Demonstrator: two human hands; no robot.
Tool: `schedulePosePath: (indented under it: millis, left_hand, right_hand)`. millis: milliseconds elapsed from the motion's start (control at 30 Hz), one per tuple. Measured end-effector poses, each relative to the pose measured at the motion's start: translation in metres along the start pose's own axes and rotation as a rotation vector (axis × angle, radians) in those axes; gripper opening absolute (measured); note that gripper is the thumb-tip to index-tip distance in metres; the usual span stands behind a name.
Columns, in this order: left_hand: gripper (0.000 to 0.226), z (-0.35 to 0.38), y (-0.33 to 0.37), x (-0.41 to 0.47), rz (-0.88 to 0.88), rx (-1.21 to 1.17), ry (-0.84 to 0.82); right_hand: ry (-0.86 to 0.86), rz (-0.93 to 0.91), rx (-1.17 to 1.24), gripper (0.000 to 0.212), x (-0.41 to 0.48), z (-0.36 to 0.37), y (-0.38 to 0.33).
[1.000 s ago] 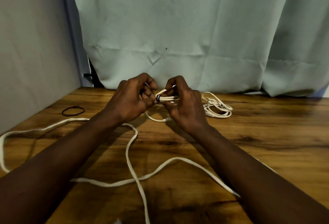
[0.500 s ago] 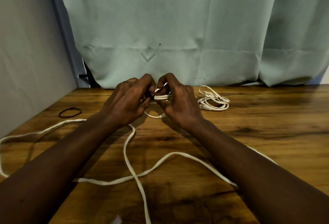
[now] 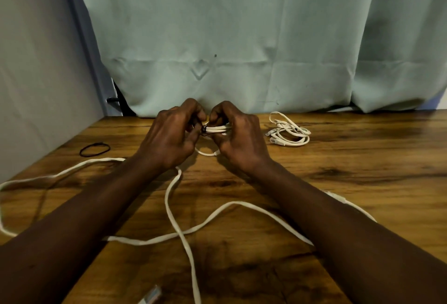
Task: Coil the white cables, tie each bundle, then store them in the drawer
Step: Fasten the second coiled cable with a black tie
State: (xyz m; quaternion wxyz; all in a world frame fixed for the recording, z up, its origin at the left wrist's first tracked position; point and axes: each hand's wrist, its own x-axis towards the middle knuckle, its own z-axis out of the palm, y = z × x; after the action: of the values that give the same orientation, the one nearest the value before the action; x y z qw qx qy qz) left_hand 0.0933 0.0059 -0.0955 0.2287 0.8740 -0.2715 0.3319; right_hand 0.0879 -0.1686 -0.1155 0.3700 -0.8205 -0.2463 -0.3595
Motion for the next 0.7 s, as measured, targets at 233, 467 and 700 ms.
schedulePosePath:
  millis: [233,467,700]
  left_hand:
    - [0.016,0.021,0.005,-0.002,-0.436,-0.424,0.121]
    - [0.016,0.024,0.008,-0.007,-0.354,-0.233,0.125]
    - [0.017,0.012,0.005,-0.005,-0.284,-0.202,0.043]
  right_hand:
    - [0.038,0.12,0.047,0.043,-0.003,0.001,0.004]
    - [0.046,0.149,0.086,0.04,-0.004,0.004,0.003]
    - [0.038,0.175,0.12,0.044,-0.006,0.007,0.006]
